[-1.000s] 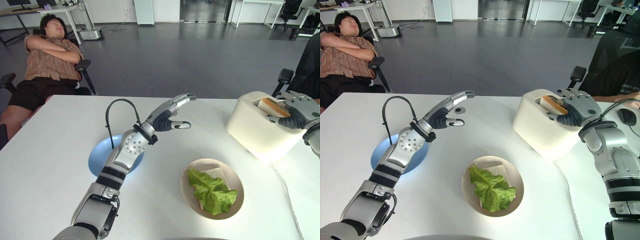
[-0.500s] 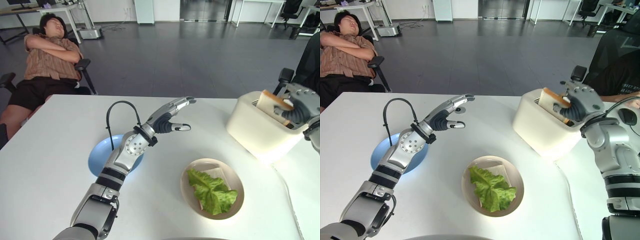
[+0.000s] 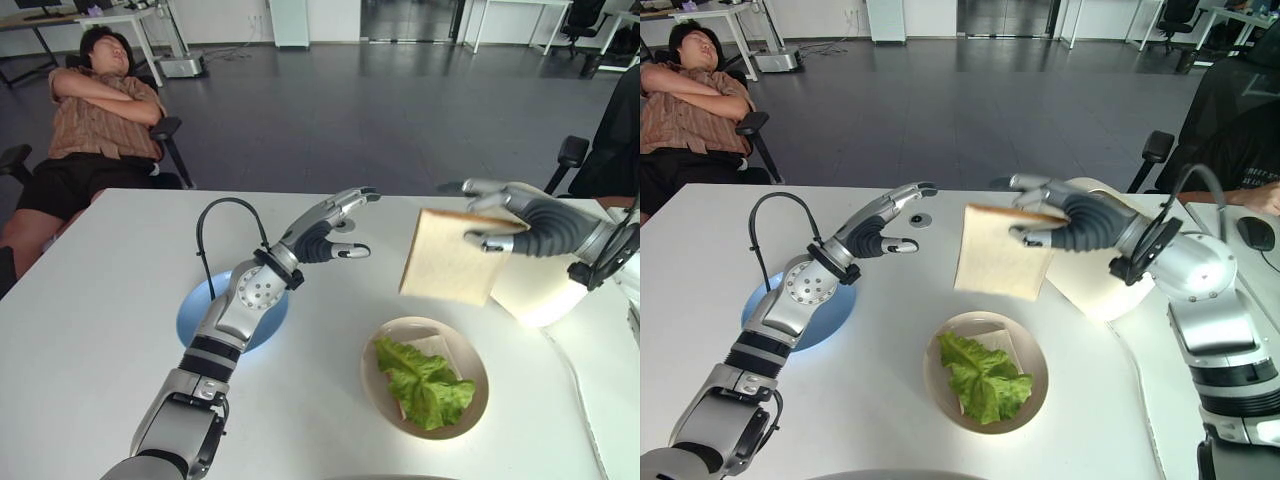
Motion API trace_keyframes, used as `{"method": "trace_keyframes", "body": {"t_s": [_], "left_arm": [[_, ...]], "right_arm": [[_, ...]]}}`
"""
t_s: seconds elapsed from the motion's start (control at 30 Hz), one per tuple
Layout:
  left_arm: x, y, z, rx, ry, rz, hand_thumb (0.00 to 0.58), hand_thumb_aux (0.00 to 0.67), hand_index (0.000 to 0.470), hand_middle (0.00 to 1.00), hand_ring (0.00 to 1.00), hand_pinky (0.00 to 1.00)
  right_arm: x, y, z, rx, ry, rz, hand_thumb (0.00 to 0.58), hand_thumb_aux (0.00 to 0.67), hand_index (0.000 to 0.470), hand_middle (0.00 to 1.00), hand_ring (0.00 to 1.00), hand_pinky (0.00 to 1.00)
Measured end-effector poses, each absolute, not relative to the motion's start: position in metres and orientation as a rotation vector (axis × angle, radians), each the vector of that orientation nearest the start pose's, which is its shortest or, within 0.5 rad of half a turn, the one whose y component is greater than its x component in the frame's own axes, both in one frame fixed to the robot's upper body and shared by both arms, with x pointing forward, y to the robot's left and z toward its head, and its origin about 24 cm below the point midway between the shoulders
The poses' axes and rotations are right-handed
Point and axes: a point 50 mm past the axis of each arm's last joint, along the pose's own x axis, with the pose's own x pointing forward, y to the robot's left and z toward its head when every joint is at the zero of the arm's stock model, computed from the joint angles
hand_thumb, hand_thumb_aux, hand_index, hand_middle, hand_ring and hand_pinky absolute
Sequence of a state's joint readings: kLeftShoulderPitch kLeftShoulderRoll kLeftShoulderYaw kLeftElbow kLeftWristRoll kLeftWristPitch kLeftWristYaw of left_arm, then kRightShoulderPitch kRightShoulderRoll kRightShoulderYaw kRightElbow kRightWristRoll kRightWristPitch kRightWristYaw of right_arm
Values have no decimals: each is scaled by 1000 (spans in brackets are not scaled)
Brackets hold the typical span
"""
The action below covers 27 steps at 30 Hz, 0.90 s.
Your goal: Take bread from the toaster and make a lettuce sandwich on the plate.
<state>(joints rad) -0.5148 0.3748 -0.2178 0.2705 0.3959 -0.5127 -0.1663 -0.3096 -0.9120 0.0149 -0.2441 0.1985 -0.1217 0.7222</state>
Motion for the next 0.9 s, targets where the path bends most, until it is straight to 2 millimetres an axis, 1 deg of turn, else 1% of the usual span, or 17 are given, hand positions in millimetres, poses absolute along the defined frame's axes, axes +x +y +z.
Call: {"method": "trace_keyframes", "body": {"t_s": [0.07, 0.17, 0.3, 0.43, 0.63, 0.73, 0.8, 0.87, 0.9], "left_arm": [[316, 120, 148, 856, -665, -514, 0, 0, 0, 0, 0, 0], [315, 124, 150, 870, -664, -508, 0, 0, 0, 0, 0, 0], [314, 125, 151, 870, -669, -509, 0, 0, 0, 0, 0, 0], [313, 126, 150, 870, -660, -508, 0, 0, 0, 0, 0, 0], [311, 126, 148, 870, -656, -517, 0, 0, 0, 0, 0, 0], [308, 123, 149, 864, -663, -540, 0, 0, 0, 0, 0, 0], [302, 118, 150, 830, -686, -591, 0, 0, 0, 0, 0, 0], [276, 98, 154, 721, -782, -779, 0, 0, 0, 0, 0, 0], [267, 93, 155, 672, -803, -844, 0, 0, 0, 0, 0, 0]], "right_arm": [[259, -201, 195, -869, -230, 944, 580, 670, 470, 0, 0, 0], [262, -205, 171, -819, -55, 1043, 580, 670, 470, 0, 0, 0], [264, -203, 147, -790, 55, 1111, 580, 670, 470, 0, 0, 0], [263, -192, 116, -720, 163, 1217, 580, 670, 470, 0, 0, 0], [263, -189, 98, -659, 237, 1263, 580, 670, 470, 0, 0, 0], [264, -191, 89, -665, 270, 1256, 580, 670, 470, 0, 0, 0], [265, -190, 85, -658, 259, 1250, 580, 670, 470, 0, 0, 0], [267, -190, 81, -670, 257, 1243, 580, 670, 470, 0, 0, 0], [267, -189, 81, -671, 251, 1243, 580, 670, 470, 0, 0, 0]]}}
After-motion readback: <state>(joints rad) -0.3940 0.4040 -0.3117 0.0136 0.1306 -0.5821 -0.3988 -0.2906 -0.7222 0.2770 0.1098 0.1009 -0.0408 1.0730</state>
